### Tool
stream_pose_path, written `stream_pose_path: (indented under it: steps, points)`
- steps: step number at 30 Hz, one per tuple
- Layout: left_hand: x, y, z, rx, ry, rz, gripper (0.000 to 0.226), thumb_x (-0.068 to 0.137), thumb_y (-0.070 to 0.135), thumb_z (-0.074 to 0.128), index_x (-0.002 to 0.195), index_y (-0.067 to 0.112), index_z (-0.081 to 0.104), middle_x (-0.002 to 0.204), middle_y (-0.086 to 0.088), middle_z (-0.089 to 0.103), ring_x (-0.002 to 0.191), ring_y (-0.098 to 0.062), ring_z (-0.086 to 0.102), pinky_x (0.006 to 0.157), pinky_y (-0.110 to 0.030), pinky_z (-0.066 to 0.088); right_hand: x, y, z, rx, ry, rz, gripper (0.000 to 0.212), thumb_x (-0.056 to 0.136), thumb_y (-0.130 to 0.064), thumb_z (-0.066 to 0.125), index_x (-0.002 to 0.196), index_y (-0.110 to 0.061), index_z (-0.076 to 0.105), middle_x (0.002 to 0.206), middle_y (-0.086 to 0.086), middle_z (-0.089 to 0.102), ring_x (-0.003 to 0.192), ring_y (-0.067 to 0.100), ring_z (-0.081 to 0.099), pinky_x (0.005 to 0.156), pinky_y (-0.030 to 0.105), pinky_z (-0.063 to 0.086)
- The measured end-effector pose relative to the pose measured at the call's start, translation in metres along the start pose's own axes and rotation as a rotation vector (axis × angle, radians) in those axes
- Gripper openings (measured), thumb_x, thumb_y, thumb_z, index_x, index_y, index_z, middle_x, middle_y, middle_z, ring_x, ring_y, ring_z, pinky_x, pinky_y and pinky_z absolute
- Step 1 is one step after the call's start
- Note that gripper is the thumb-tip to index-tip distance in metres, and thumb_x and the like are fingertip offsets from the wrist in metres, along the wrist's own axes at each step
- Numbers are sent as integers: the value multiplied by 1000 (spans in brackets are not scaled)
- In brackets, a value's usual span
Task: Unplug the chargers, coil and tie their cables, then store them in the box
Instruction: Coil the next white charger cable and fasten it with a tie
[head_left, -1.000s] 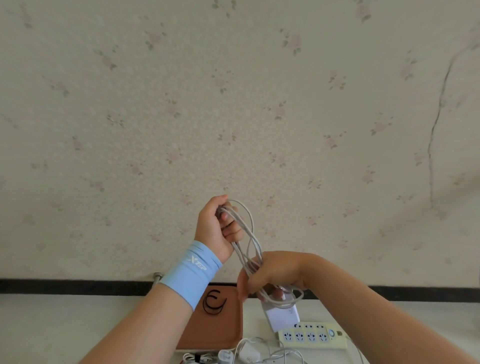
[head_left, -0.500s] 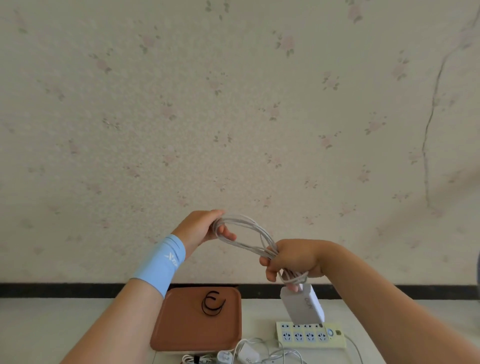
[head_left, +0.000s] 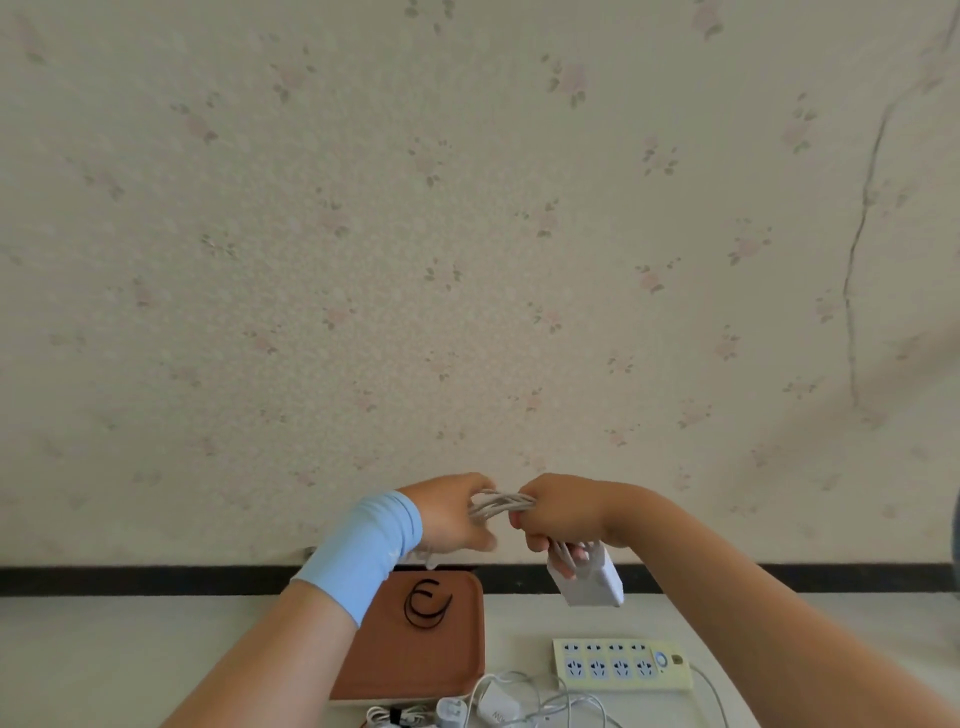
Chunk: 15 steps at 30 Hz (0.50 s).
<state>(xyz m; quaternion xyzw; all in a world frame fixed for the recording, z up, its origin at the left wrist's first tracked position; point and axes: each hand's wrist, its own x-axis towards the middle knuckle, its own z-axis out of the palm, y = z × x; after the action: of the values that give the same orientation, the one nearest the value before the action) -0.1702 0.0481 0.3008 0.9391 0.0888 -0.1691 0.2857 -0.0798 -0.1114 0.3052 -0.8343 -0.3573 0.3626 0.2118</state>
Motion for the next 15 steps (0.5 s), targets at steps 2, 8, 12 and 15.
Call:
stream_pose_path:
  steps: [2, 8, 12, 15]
  points:
    - [0, -5, -2, -161, -22, -5, 16, 87, 29, 69, 100, 26, 61, 88, 3, 72, 77, -11, 68, 79, -29, 55, -3, 1, -5, 100, 15, -31, 12, 91, -16, 49, 93, -10, 60, 63, 1, 60, 48, 20, 55, 56, 30, 46]
    - [-2, -4, -12, -384, 27, -22, 52, 73, 65, 71, 81, 16, 58, 60, 0, 50, 53, -18, 47, 59, -30, 45, -11, 6, -17, 335, -16, -72, 12, 86, -8, 56, 75, -10, 57, 58, 1, 52, 50, 17, 48, 58, 30, 41]
    - [-5, 1, -22, -650, 31, 54, 45, 87, 58, 62, 69, 18, 49, 53, 5, 34, 47, -11, 26, 46, -22, 23, -14, 10, -27, 380, -110, -131, 29, 91, -29, 71, 73, -12, 55, 60, 0, 51, 54, 16, 49, 68, 31, 43]
    - [-3, 4, -19, -767, 74, 121, 43, 89, 55, 59, 68, 19, 49, 54, 5, 32, 47, -10, 25, 44, -20, 22, -16, 12, -28, 401, -190, -156, 22, 94, -28, 69, 85, -9, 65, 66, 0, 59, 63, 18, 55, 81, 37, 44]
